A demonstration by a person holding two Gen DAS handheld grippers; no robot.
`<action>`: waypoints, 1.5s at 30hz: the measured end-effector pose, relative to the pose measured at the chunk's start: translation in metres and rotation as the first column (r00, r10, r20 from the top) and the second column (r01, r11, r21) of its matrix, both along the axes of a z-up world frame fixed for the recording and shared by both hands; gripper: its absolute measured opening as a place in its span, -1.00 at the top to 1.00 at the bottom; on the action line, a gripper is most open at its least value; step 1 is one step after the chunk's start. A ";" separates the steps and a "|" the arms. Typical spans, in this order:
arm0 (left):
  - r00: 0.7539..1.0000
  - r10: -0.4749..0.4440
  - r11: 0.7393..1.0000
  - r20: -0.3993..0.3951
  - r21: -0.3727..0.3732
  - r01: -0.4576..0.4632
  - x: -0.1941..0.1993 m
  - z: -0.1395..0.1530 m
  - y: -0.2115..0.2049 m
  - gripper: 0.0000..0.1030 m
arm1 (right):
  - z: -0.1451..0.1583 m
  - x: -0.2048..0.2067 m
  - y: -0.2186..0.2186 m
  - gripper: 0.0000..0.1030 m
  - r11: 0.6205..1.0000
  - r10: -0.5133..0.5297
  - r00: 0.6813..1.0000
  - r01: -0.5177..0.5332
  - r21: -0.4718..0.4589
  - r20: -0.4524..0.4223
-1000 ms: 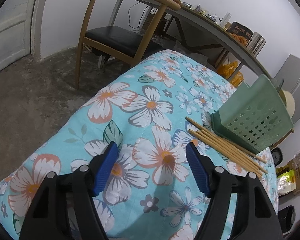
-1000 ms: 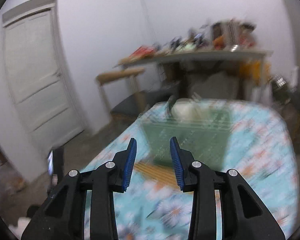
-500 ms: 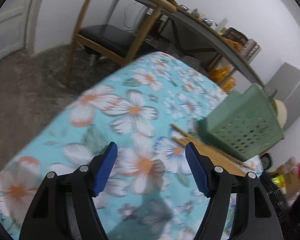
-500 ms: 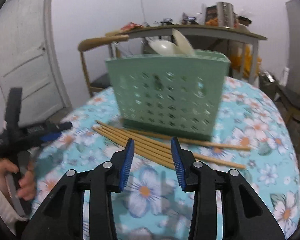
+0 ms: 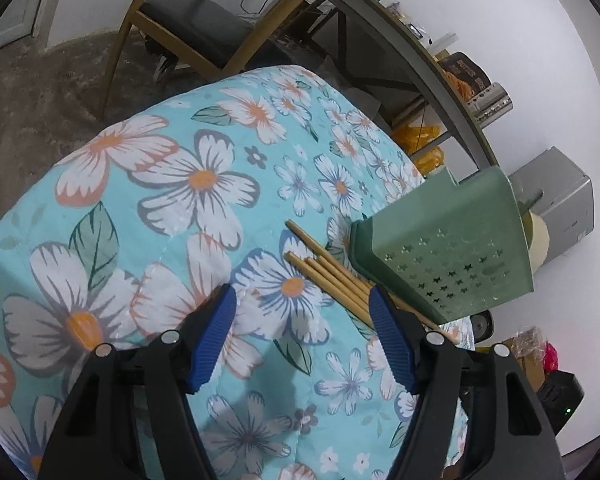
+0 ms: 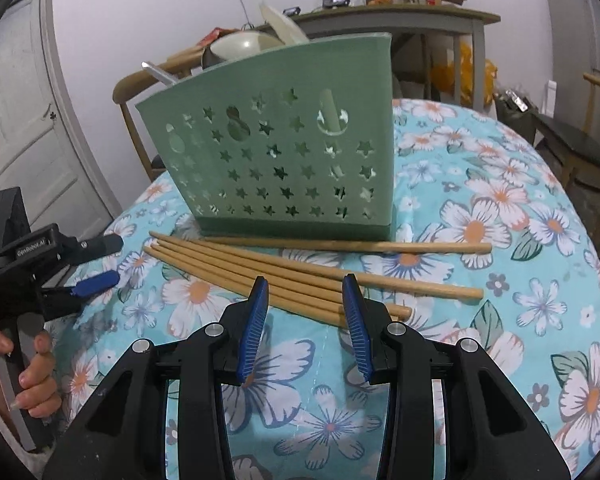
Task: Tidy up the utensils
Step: 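Move the right gripper back down to the wooden chopsticks beside the holder, then close the left gripper on a chopstick while the right gripper lowers onto the chopsticks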
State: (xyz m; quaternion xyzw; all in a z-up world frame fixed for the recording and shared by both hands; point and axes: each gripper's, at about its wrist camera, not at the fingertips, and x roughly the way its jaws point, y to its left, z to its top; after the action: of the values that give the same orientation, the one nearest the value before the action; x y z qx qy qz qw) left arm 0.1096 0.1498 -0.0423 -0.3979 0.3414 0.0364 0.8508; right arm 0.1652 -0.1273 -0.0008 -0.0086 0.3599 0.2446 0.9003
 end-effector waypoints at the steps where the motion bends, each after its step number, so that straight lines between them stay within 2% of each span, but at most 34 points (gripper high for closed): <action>1: 1.000 -0.001 1.000 0.004 -0.009 0.001 -0.001 -0.001 0.002 -0.24 | -0.001 0.001 0.000 0.28 1.000 0.013 1.000 -0.013 0.017 -0.012; 4: 1.000 0.002 1.000 0.014 -0.023 -0.002 -0.003 -0.004 0.005 -0.21 | -0.013 0.011 -0.001 0.29 0.999 0.003 0.995 0.000 0.040 -0.097; 9: 1.000 0.002 1.000 0.017 0.008 -0.002 -0.004 -0.003 0.000 -0.20 | -0.013 0.012 -0.007 0.29 0.998 -0.018 0.994 0.025 0.065 -0.110; 13: 0.999 0.021 1.000 0.024 -0.014 -0.020 -0.008 -0.005 0.003 -0.09 | -0.013 0.011 -0.006 0.26 0.999 -0.016 0.994 0.022 0.049 -0.112; 19: 0.998 0.038 0.997 0.051 -0.066 -0.035 -0.002 -0.006 0.005 -0.08 | -0.012 0.008 0.000 0.24 1.000 0.002 0.995 0.001 0.024 -0.101; 23: 0.998 0.019 0.980 0.066 -0.197 -0.005 0.012 -0.016 0.003 0.12 | -0.014 0.010 -0.001 0.22 0.999 0.012 0.993 -0.007 0.050 -0.116; 29: 0.995 0.078 0.985 0.056 -0.159 -0.068 0.024 -0.015 -0.006 0.25 | -0.016 0.013 -0.008 0.22 0.995 0.028 0.990 -0.013 0.100 -0.141; 30: 0.992 0.106 0.984 0.061 -0.153 -0.096 0.024 -0.016 -0.006 0.32 | -0.016 0.013 -0.009 0.22 0.995 0.029 0.989 -0.014 0.103 -0.143; 32: 0.982 0.178 0.974 0.062 -0.150 -0.167 0.020 -0.022 -0.006 0.68 | -0.016 0.014 -0.010 0.22 0.994 0.032 0.989 -0.017 0.105 -0.144; 33: 0.978 0.198 0.971 0.061 -0.149 -0.188 0.019 -0.024 -0.006 0.75 | -0.016 0.014 -0.011 0.22 0.994 0.034 0.989 -0.018 0.109 -0.146; 37: 0.974 0.212 0.963 0.083 -0.190 -0.193 0.017 -0.026 -0.003 0.77 | -0.016 0.015 -0.012 0.22 0.992 0.038 0.988 -0.019 0.124 -0.152; 40: 0.972 0.217 0.957 0.094 -0.216 -0.193 0.014 -0.027 0.000 0.79 | -0.017 0.014 -0.017 0.20 0.984 0.058 0.985 -0.029 0.176 -0.162; 45: 0.971 0.222 0.928 0.090 -0.325 -0.182 0.001 -0.034 0.012 0.83 | -0.015 0.015 -0.023 0.20 0.975 0.078 0.982 -0.040 0.218 -0.172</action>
State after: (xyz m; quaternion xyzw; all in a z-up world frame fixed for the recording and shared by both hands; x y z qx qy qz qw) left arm 0.1106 0.1621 -0.0758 -0.5628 0.2457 0.0442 0.7880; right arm 0.1805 -0.1503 -0.0158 0.0994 0.4111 0.3083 0.8521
